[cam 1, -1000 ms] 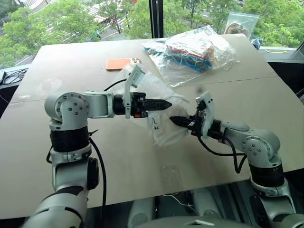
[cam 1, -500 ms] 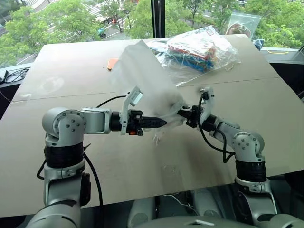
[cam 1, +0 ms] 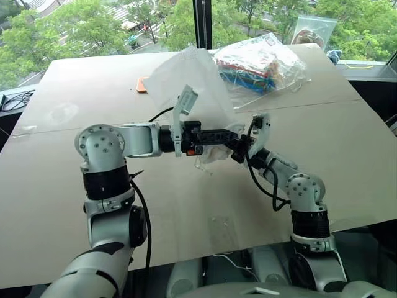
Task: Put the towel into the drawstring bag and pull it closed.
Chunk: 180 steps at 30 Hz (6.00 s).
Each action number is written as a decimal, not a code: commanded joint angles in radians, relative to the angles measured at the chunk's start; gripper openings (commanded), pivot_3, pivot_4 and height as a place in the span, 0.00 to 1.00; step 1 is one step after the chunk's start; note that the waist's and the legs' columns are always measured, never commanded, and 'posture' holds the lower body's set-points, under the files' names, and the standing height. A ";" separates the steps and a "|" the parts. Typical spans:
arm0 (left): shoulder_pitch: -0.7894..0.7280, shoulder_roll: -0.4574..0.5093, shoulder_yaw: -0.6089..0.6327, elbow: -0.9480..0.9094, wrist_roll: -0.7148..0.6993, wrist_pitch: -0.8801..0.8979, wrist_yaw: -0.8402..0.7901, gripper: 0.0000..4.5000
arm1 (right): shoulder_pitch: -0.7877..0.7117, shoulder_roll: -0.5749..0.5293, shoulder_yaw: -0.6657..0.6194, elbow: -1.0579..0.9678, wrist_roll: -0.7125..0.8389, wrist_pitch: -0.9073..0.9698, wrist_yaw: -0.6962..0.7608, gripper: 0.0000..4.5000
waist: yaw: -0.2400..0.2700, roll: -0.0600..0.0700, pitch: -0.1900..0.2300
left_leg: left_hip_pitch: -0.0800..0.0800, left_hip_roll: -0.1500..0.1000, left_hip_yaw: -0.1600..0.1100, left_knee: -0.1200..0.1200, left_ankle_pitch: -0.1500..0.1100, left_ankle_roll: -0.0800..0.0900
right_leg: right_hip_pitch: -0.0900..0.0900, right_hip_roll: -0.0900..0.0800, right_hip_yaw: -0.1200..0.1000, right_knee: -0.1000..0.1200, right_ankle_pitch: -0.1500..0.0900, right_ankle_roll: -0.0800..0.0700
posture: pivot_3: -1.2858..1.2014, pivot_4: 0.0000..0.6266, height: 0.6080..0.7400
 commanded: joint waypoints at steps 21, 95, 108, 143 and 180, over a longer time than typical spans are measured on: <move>0.063 0.084 -0.079 0.013 0.076 -0.134 0.004 0.00 | 0.043 -0.331 0.146 -0.207 -0.189 -0.093 0.167 0.69 | 0.012 0.000 0.001 | -0.001 -0.001 0.000 0.000 0.001 -0.001 | 0.000 -0.001 -0.001 -0.001 0.000 0.000 | 0.52 0.24 1.00; 0.019 0.182 -0.197 0.140 0.302 -0.350 -0.294 0.00 | -0.025 -0.150 0.131 -0.184 -0.365 0.020 -0.053 0.01 | 0.027 -0.001 0.001 | -0.002 -0.001 -0.001 0.000 0.000 -0.001 | -0.001 -0.002 -0.001 -0.001 -0.002 0.002 | 0.52 0.24 1.00; -0.009 0.163 -0.198 0.199 0.354 -0.415 -0.271 0.00 | -0.014 -0.501 0.239 -0.335 -0.482 0.109 0.029 0.01 | 0.028 -0.001 0.001 | -0.002 -0.002 -0.001 0.000 0.000 -0.001 | -0.001 -0.002 -0.001 -0.001 -0.002 0.002 | 0.52 0.24 1.00; 0.639 0.308 -0.102 -0.216 0.356 -0.642 -0.400 0.70 | -0.082 -0.581 0.115 -0.434 -0.429 0.216 0.152 0.00 | 0.045 -0.002 0.001 | -0.016 -0.002 -0.003 0.003 0.000 -0.001 | -0.012 -0.005 -0.003 0.000 -0.002 0.001 | 0.52 0.24 1.00; -0.067 0.293 0.250 0.290 -0.228 -0.437 -0.127 0.01 | -0.446 -0.693 -0.044 -0.126 -0.597 -0.182 0.047 0.00 | 0.027 -0.002 0.001 | -0.013 -0.004 -0.004 0.013 -0.001 0.001 | -0.007 -0.002 -0.003 0.004 -0.001 0.002 | 0.52 0.24 1.00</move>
